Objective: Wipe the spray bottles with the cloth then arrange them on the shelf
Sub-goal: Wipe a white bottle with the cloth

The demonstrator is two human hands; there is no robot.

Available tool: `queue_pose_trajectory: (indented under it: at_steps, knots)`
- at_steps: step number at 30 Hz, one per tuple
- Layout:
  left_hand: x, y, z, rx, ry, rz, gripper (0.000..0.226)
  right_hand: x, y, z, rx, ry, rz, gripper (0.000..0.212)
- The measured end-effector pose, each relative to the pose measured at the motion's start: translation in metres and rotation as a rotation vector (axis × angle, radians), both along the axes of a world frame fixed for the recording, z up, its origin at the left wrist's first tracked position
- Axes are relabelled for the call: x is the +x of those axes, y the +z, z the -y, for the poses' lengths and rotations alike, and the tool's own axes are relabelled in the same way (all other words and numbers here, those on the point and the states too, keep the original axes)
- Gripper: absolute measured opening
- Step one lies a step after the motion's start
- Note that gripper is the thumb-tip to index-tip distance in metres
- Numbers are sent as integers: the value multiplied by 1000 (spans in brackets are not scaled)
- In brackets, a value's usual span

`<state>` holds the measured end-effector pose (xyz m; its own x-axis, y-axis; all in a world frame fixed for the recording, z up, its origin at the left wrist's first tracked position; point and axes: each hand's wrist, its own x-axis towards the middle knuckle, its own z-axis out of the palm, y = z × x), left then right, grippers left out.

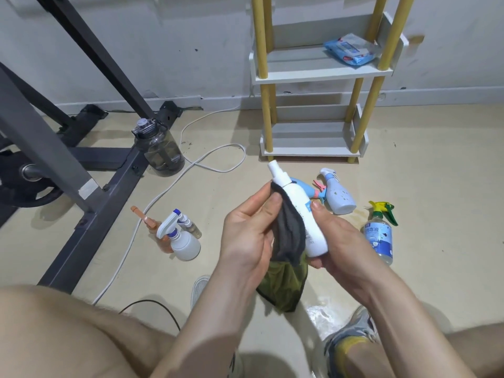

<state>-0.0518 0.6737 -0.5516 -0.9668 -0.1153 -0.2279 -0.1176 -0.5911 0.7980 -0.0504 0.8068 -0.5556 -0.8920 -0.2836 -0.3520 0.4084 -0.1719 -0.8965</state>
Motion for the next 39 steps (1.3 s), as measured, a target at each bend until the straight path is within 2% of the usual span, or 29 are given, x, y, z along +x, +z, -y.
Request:
queue_pose_trajectory:
  at_steps: [4, 6, 7, 8, 10, 11, 13, 16, 18, 21, 23, 24, 26, 28, 30, 33, 35, 37, 39]
  knots:
    - [-5, 8, 3, -78, 204, 32, 25, 3, 6, -1, 64, 68, 69, 35]
    - [-8, 17, 6, -29, 259, 51, 27, 6, 7, 1, 162, 67, -16, 38]
    - [-9, 19, 5, 0, 260, 55, 26, 8, 6, 5, 235, 48, -133, 39]
    - [-9, 18, 3, 12, 254, 58, 24, 10, 4, 10, 371, 19, -315, 36]
    - [-7, 12, -3, -17, 231, 62, 25, 15, -7, 17, 825, -18, -638, 33]
    - [-5, 8, -5, -44, 221, 73, 27, 16, -9, 19, 1042, -45, -712, 41]
    - [-2, 3, -8, -101, 221, 90, 26, 15, -13, 17, 1193, -93, -806, 49]
    - [-4, 1, -2, -236, 276, 106, 23, 13, -10, 17, 1074, -42, -717, 39]
    - [-10, 5, 2, -253, 337, 133, 25, 10, -9, 18, 739, 47, -557, 31]
    - [-15, 9, 0, -176, 358, 188, 29, 11, 0, 18, 307, 147, -214, 49]
    - [-13, 5, -8, -178, 312, 187, 33, 14, 2, 18, 182, 121, -23, 50]
    - [-10, 2, -12, -187, 294, 195, 36, 15, 2, 19, 204, 82, -7, 51]
    - [-4, -6, -22, -184, 270, 232, 39, 17, -3, 24, 501, 7, -191, 55]
    - [3, -12, -32, -205, 190, 198, 38, 18, -8, 27, 832, -99, -384, 47]
    - [10, -13, -39, -216, 87, 132, 37, 15, -10, 24, 962, -176, -461, 43]
    - [9, -4, -30, -146, -11, 63, 30, 8, -13, 18, 1003, -168, -589, 49]
    - [3, 2, -22, -268, 19, 65, 25, 10, -18, 19, 957, -86, -693, 50]
    - [-1, 1, -15, -405, 132, 128, 21, 16, -17, 22, 762, 11, -739, 41]
    - [-1, 3, -8, -351, 219, 213, 14, 11, -9, 17, 487, -101, -677, 33]
